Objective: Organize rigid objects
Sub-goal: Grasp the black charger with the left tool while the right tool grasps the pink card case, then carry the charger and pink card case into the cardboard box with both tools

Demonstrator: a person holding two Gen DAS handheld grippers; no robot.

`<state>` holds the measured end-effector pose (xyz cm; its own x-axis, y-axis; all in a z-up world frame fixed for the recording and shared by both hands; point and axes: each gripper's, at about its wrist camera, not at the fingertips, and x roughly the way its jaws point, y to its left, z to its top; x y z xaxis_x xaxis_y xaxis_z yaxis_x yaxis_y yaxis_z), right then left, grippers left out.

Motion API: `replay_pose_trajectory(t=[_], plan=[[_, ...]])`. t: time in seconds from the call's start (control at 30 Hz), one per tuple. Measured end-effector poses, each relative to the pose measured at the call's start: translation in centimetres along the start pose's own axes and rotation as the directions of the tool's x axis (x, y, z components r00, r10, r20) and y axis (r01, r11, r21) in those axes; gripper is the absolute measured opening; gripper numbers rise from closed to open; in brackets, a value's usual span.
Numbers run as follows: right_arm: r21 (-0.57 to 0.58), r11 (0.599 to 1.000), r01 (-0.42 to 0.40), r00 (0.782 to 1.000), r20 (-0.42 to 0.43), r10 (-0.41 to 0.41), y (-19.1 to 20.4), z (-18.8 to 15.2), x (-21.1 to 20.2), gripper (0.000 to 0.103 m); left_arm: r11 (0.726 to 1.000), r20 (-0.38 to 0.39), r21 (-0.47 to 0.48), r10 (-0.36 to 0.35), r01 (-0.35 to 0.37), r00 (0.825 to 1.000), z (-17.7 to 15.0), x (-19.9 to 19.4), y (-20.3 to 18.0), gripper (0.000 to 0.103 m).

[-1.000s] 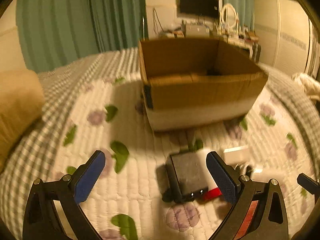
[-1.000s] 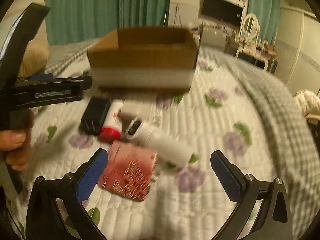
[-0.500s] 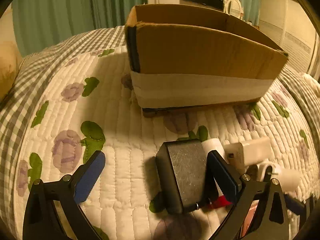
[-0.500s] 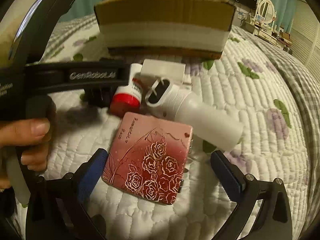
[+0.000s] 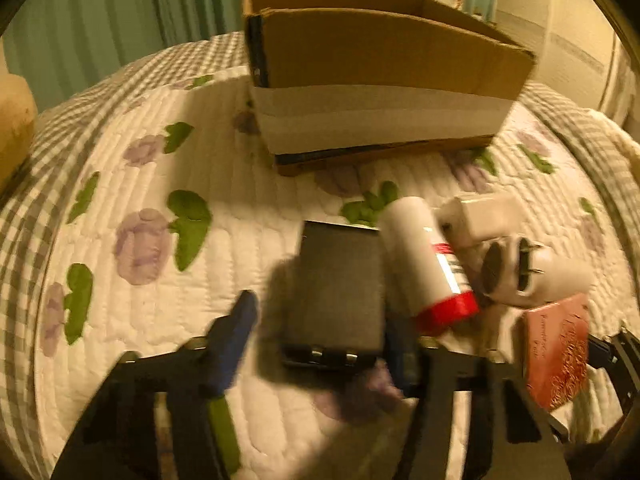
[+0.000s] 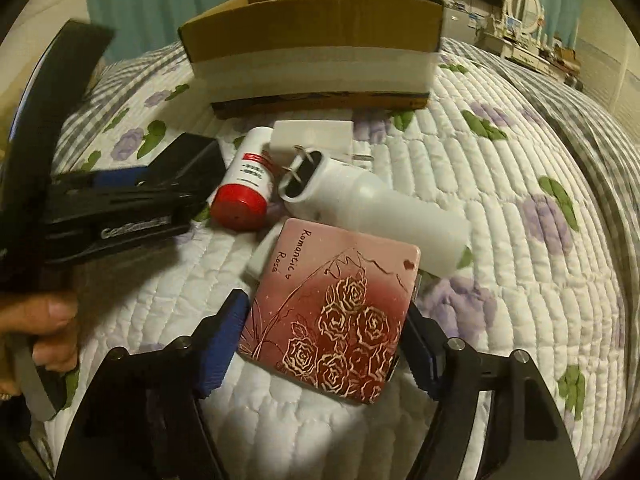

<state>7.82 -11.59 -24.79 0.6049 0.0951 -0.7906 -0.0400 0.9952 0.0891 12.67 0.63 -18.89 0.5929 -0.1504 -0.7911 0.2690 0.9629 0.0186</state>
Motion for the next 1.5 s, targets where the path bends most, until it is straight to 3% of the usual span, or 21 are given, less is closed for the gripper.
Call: replay_pose_trajectory(t=[0.2, 0.53, 0.57, 0.97, 1.27, 1.5], plan=[[0.012, 1.0, 0.004, 1.0, 0.014, -0.004, 0.0, -0.8, -1.2, 0.069, 1.0, 0.03, 0.011, -0.012, 0.012, 0.999, -1.1, -1.6, -1.2, 0.04], [0.036, 0.999, -0.018, 0.999, 0.047, 0.017, -0.6, -1.4, -2.9, 0.062, 0.999, 0.074, -0.001, 0.033, -0.033, 0.997, -2.4, -5.1, -0.9, 0.038], [0.036, 0.999, -0.012, 0.998, 0.059, 0.01, -0.7, -1.5, -3.3, 0.04, 0.999, 0.077, -0.004, 0.037, -0.036, 0.996, -2.3, -5.1, -0.3, 0.038], [0.004, 0.995, -0.103, 0.99, 0.101, 0.102, 0.6, -1.5, -6.7, 0.011, 0.999, 0.129, -0.024, 0.04, -0.037, 0.991, -2.3, -8.3, 0.5, 0.038], [0.021, 0.995, -0.098, 0.984, 0.151, 0.093, 0.4, -1.8, -9.1, 0.01, 0.999, 0.206, -0.028, 0.03, -0.025, 0.978, -1.9, -11.8, -0.1, 0.038], [0.035, 0.995, -0.096, 0.965, 0.25, 0.084, -0.5, -0.2, -12.8, 0.01, 1.0, 0.266, -0.02, 0.028, -0.024, 0.964, -0.7, -14.3, -0.4, 0.038]])
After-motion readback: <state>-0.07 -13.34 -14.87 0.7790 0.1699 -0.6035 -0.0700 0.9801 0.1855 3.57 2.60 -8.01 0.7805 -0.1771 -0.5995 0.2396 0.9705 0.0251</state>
